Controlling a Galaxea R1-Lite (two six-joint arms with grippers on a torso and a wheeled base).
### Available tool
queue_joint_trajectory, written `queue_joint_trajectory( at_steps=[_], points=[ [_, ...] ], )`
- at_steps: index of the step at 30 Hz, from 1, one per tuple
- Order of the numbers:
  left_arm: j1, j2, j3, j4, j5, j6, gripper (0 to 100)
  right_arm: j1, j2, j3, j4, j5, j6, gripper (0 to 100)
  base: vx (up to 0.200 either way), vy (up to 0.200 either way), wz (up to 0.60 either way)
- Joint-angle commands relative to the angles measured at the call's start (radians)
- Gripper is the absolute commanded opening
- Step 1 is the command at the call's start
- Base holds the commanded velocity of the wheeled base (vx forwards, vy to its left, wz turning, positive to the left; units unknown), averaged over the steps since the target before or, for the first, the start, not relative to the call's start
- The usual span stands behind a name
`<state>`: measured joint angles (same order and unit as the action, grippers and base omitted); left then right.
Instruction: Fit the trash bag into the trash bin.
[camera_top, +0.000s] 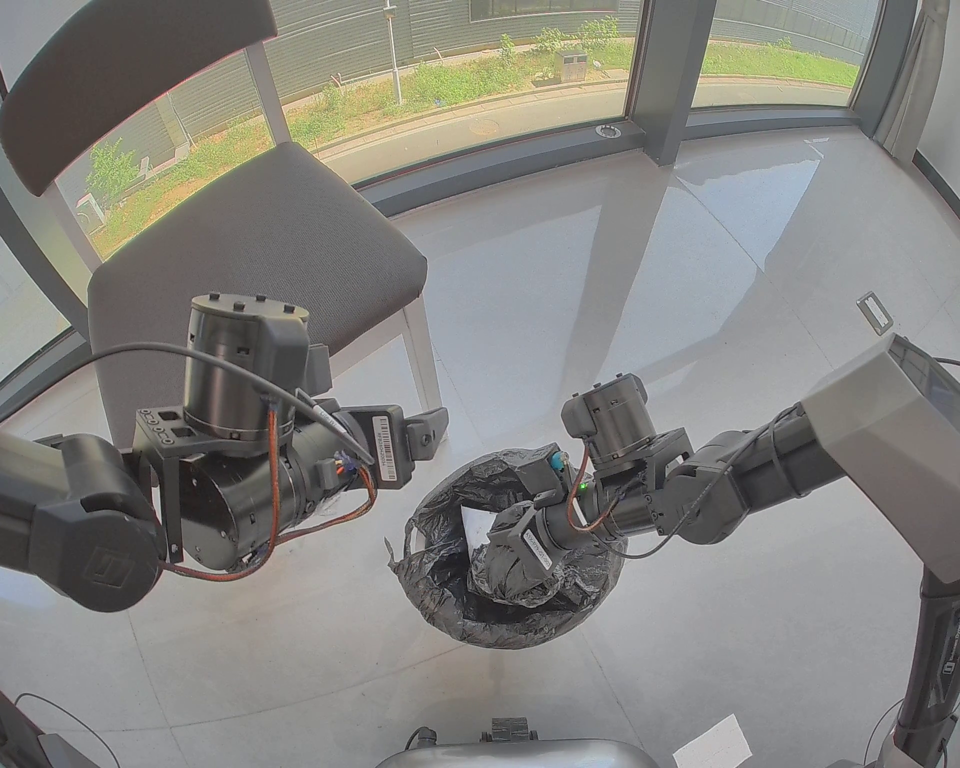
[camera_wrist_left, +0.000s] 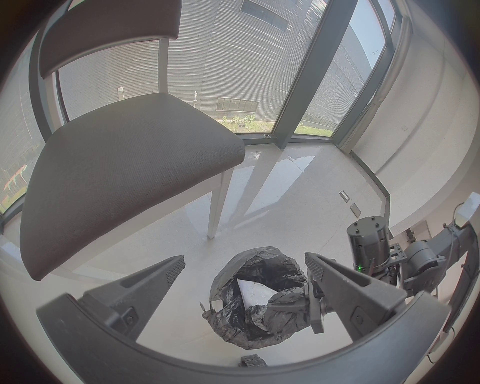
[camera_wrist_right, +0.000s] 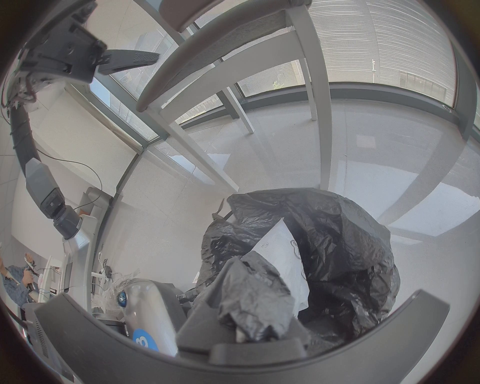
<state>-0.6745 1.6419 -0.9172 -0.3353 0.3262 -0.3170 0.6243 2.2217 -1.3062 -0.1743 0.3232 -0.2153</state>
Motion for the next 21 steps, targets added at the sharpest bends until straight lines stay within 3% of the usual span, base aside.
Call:
queue_joint_trajectory(
  at_steps=[1, 7, 8, 21],
  points=[
    [0.013, -0.033, 0.032, -0.004, 0.001, -0.001, 100, -0.012, 0.085, -0.062, 0.015, -0.001, 0.001, 0, 0.0, 0.0, 0.0],
    [0.038, -0.068, 0.069, -0.019, -0.001, 0.001, 100, -0.011, 0.127, -0.084, 0.015, -0.004, 0.008, 0, 0.0, 0.0, 0.0],
    [0.038, -0.068, 0.069, -0.019, -0.001, 0.001, 100, -0.011, 0.127, -0.084, 0.015, -0.004, 0.008, 100, 0.0, 0.0, 0.0],
    [0.049, -0.093, 0.084, -0.021, -0.003, 0.001, 100, -0.02, 0.075, -0.15, 0.015, -0.013, 0.07, 100, 0.0, 0.0, 0.0]
  ],
)
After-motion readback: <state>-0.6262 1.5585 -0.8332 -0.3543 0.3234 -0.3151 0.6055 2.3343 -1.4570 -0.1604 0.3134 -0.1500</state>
